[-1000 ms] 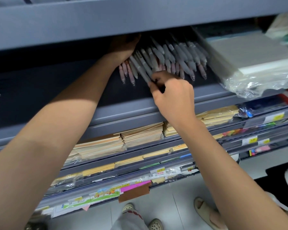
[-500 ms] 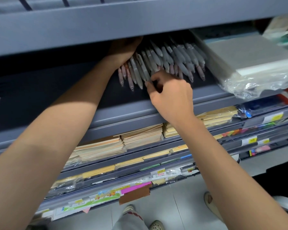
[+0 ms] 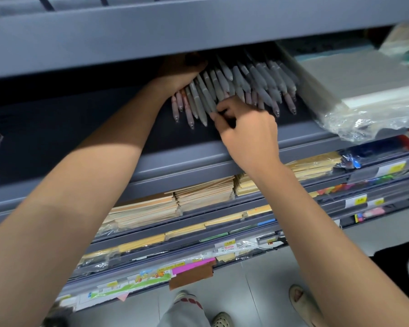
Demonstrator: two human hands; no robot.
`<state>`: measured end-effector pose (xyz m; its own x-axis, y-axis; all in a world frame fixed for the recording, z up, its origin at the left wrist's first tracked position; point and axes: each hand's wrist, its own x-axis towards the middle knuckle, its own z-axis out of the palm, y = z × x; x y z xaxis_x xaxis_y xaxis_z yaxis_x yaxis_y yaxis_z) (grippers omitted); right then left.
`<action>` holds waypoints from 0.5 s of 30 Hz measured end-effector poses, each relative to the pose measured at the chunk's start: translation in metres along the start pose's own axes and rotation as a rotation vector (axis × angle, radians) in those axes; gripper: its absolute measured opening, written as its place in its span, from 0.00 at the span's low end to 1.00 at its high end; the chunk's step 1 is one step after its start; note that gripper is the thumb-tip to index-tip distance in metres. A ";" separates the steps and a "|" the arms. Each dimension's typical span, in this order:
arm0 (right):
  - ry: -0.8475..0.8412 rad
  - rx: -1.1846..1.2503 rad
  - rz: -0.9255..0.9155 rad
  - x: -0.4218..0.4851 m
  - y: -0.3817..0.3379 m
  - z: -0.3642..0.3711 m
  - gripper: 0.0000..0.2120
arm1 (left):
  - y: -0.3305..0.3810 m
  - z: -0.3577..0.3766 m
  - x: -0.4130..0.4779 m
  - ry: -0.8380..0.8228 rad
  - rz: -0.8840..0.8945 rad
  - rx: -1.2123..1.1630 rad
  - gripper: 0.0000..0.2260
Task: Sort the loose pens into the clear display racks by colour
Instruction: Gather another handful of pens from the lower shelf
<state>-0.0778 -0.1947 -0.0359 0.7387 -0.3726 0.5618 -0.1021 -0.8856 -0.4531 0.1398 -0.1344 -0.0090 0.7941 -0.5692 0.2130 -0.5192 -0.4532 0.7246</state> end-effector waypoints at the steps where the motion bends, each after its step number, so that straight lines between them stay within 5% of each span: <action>1: -0.011 -0.014 -0.052 -0.003 -0.001 -0.002 0.11 | 0.000 0.000 0.000 -0.002 -0.006 0.006 0.14; 15: -0.001 -0.106 -0.112 0.011 -0.006 0.009 0.13 | -0.002 0.003 0.002 0.016 -0.065 -0.011 0.18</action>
<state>-0.0635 -0.1907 -0.0330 0.7498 -0.2697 0.6042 -0.0887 -0.9459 -0.3122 0.1413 -0.1372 -0.0119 0.8309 -0.5280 0.1758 -0.4633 -0.4812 0.7442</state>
